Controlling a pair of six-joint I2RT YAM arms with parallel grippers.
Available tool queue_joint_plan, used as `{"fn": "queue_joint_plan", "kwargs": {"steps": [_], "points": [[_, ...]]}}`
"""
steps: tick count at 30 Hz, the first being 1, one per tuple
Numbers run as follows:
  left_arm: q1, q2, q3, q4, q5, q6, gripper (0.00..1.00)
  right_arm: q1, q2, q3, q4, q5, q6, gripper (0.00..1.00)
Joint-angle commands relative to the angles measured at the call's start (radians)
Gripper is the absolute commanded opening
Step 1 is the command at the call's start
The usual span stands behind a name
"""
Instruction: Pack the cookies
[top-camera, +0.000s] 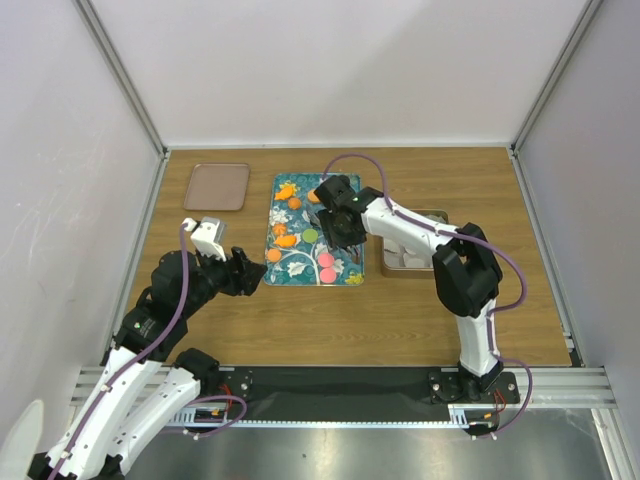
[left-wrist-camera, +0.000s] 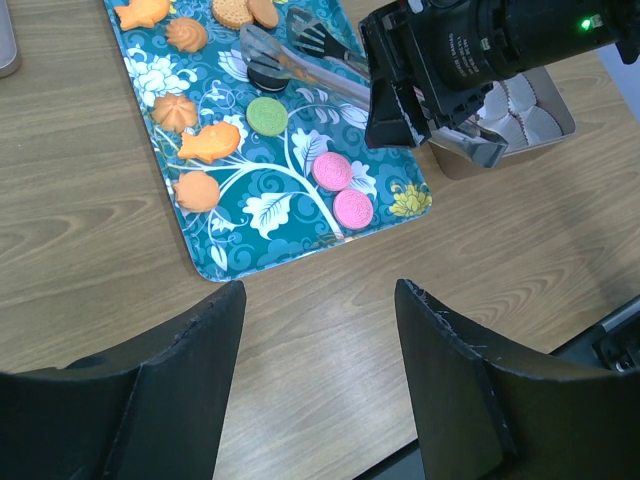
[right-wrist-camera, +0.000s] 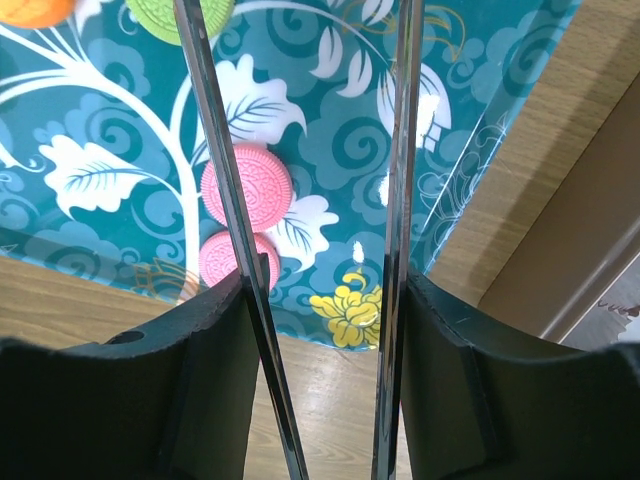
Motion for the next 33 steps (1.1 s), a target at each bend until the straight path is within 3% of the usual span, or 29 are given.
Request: {"fn": "queue_joint_plan", "kwargs": {"steps": [1,13,23,29,33], "points": [[-0.007,-0.008,0.006,0.019,-0.014,0.006,0.67,0.013,0.017,0.044,-0.023,0.040,-0.010,0.54],[-0.007,-0.010,0.006,0.021,-0.014,0.006,0.67,0.045,0.049,0.070,-0.057,0.082,-0.018,0.53],[-0.007,-0.010,0.006,0.021,-0.012,0.006,0.68,0.051,0.050,0.085,-0.095,0.091,-0.029,0.36],[-0.007,-0.007,0.006,0.021,-0.014,0.006,0.68,0.042,-0.008,0.090,-0.111,0.128,-0.029,0.29],[-0.007,-0.007,0.006,0.021,-0.015,0.008,0.68,0.015,-0.138,0.058,-0.106,0.129,-0.020,0.29]]}}
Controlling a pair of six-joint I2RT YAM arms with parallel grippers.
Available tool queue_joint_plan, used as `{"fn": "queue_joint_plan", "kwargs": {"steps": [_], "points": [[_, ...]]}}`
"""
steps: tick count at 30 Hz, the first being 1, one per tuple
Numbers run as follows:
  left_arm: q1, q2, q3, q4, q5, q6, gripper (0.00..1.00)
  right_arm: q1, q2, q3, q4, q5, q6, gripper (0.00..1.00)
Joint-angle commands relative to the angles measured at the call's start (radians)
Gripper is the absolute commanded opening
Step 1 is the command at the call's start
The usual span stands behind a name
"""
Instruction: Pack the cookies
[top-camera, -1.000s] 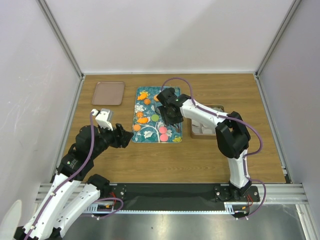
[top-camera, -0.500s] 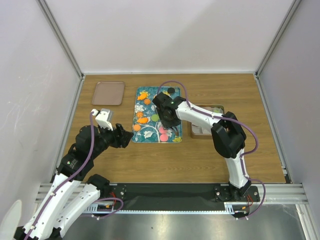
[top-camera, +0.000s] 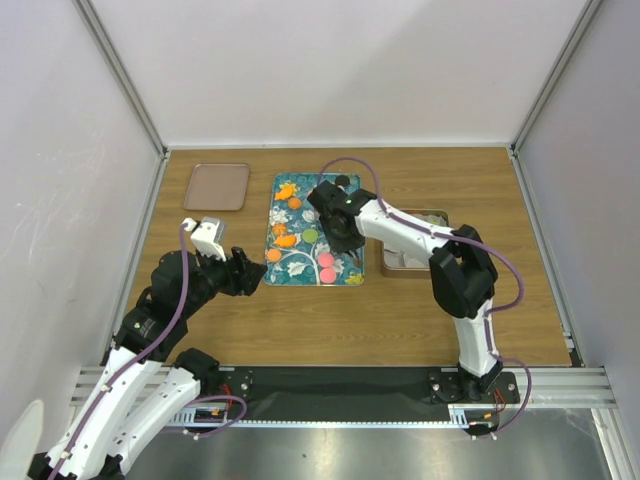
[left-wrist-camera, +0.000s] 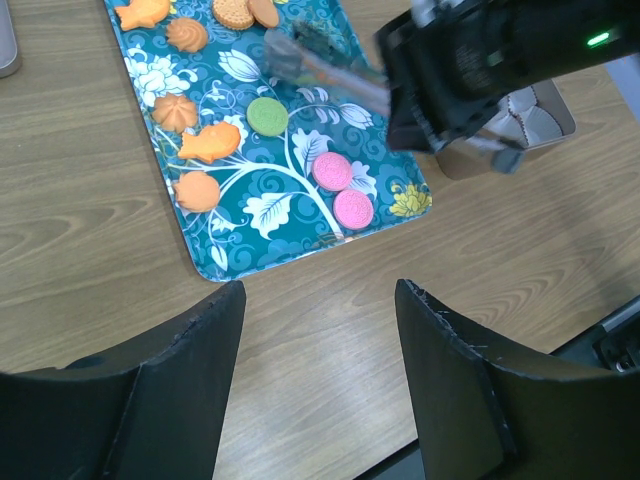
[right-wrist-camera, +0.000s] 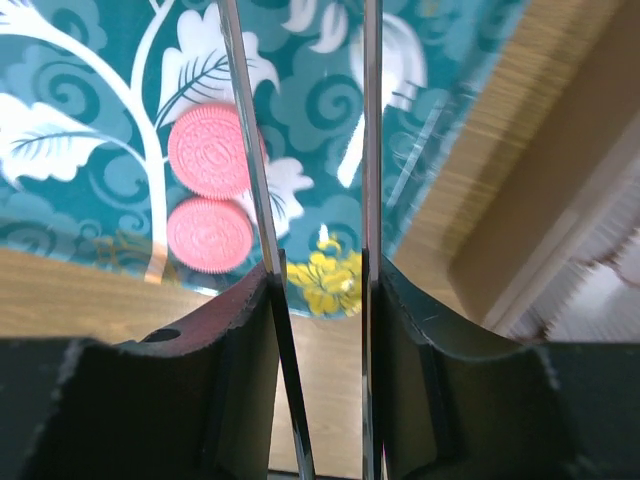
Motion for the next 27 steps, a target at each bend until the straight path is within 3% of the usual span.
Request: {"fn": "queue_joint_plan", "kwargs": {"steps": [1,15,20,27], "points": [[-0.007,-0.007,0.006,0.019,-0.015,0.006,0.68,-0.029,-0.191,0.005,-0.007,0.047,0.003,0.29],[-0.009,0.000,0.004,0.026,0.000,0.008,0.68,-0.205,-0.789,-0.514,-0.039,0.001,0.092,0.32],[-0.009,0.003,0.004,0.026,0.006,0.009,0.68,-0.216,-0.856,-0.617,-0.048,-0.033,0.123,0.32],[-0.009,0.009,0.006,0.023,0.006,0.009,0.68,-0.214,-0.821,-0.687,0.018,-0.060,0.132,0.32]]}}
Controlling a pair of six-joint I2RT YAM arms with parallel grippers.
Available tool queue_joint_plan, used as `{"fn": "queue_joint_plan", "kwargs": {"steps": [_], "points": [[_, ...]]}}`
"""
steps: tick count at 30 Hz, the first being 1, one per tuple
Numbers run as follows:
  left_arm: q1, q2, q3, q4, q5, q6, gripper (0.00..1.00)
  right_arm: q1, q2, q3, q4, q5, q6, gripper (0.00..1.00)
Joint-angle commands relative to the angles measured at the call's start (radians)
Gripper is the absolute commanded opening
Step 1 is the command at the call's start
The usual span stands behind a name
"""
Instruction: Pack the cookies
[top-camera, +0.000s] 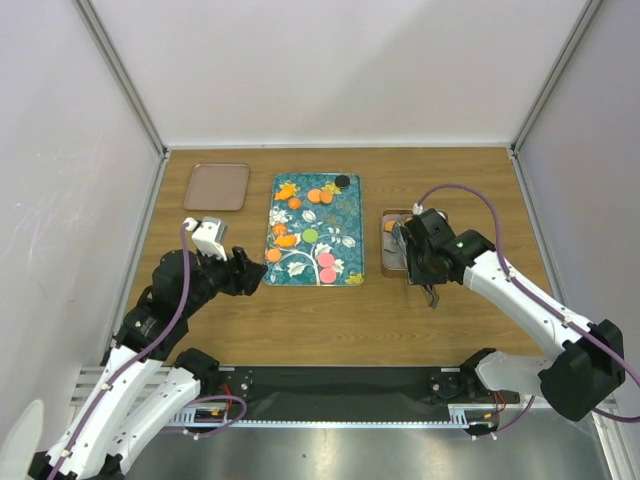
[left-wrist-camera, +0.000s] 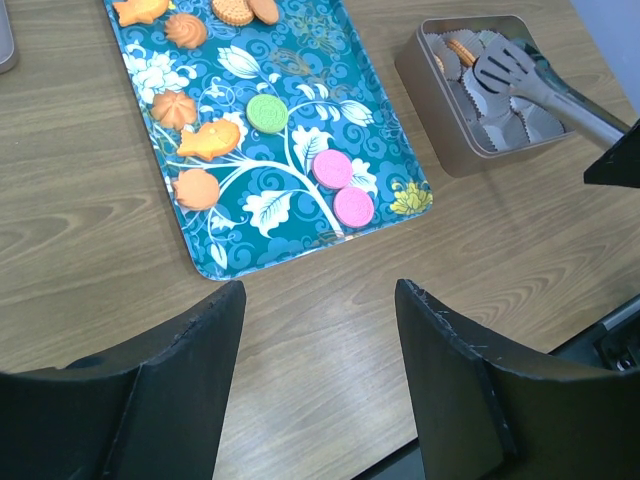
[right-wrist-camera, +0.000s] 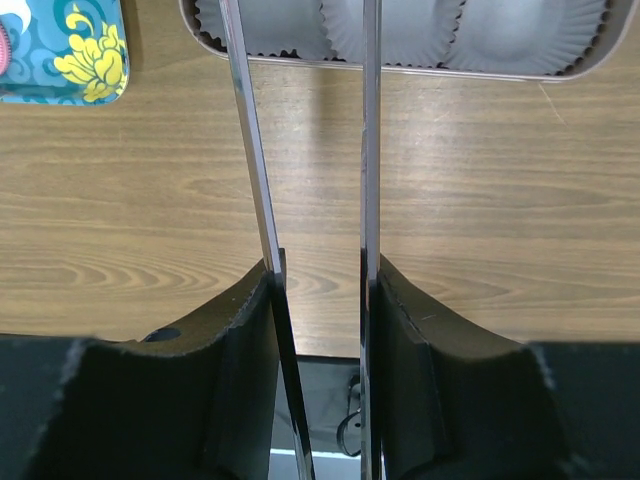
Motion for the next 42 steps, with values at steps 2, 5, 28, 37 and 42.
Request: {"fn": "queue_joint_plan", "kwargs": {"steps": [2,5,28,37,42], "points": [[-0.008,0.002,0.004,0.022,0.001,0.009,0.68,0.000,0.024,-0.015,0.084,-0.021,0.016,0.32],[-0.008,0.002,0.004,0.024,0.001,0.009,0.68,0.000,0.049,-0.020,0.098,-0.024,0.011,0.32],[-0.008,0.000,0.006,0.022,-0.002,0.008,0.68,0.002,0.069,-0.063,0.120,-0.046,0.008,0.45],[-0.008,0.000,0.006,0.022,-0.002,0.008,0.68,-0.001,0.064,-0.038,0.103,-0.029,0.001,0.51],[-0.008,0.000,0.006,0.021,-0.003,0.008,0.68,-0.007,0.035,-0.005,0.081,-0.001,0.005,0.50]]}}
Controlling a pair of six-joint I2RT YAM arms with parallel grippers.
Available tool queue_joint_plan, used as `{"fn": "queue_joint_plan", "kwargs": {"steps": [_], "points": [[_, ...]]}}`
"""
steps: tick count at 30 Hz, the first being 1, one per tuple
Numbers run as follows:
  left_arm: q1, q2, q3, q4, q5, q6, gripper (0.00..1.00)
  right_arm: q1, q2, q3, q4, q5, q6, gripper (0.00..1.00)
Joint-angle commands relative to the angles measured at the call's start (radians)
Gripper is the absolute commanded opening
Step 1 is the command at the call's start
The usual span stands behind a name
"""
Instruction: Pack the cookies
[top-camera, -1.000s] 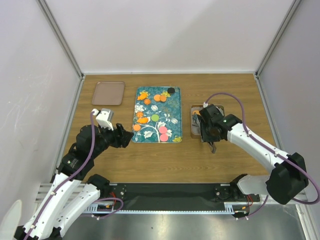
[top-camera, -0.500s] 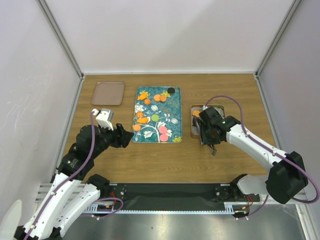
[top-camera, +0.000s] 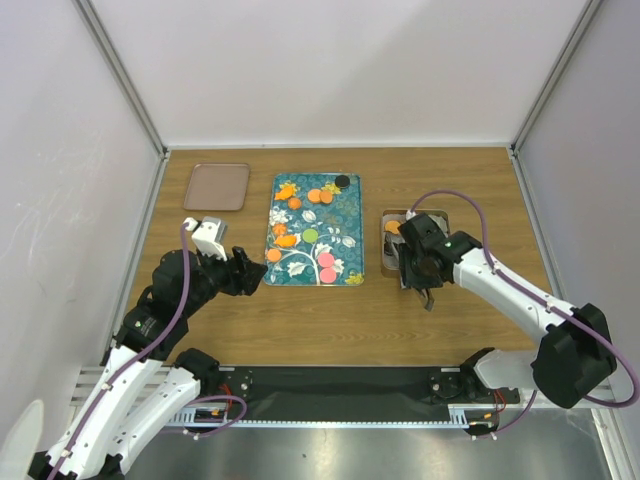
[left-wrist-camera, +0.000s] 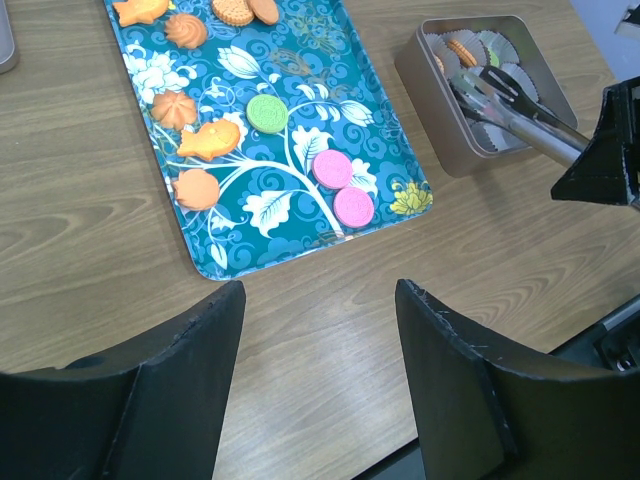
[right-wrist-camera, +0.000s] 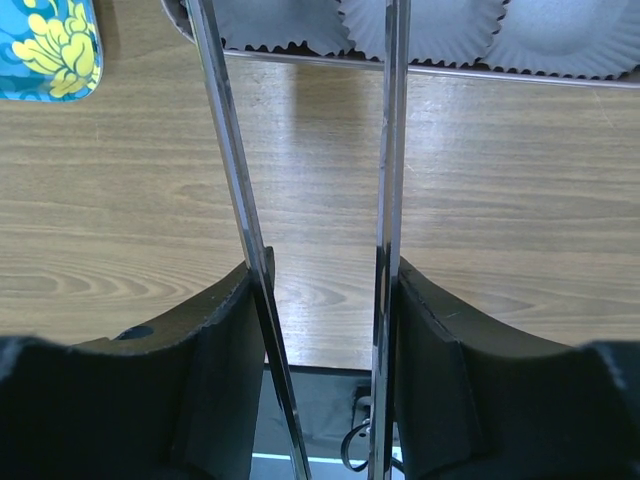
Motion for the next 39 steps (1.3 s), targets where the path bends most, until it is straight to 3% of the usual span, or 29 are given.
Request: {"fn": "queue_joint_plan", "kwargs": {"steps": [1,9,17,22,28,39], "points": [[-0.008,-0.003,0.006,0.021,-0.003,0.008,0.68,-0.009,-0.051,0.072,-0.014,0.044,0.002,0.50],[-0.008,0.000,0.006,0.022,-0.004,0.008,0.68,0.025,-0.042,0.213,-0.029,0.063,-0.012,0.48],[-0.008,0.000,0.006,0.019,-0.014,0.006,0.68,0.216,0.261,0.425,0.031,0.049,-0.059,0.47],[-0.008,-0.003,0.006,0.018,-0.020,0.006,0.68,0.249,0.431,0.523,0.043,0.018,-0.102,0.46],[-0.008,-0.001,0.006,0.018,-0.018,0.005,0.68,0.261,0.550,0.552,0.066,-0.003,-0.137,0.46],[-0.008,0.005,0.006,0.022,-0.006,0.008,0.68,0.282,0.564,0.533,0.101,0.003,-0.124,0.48]]}}
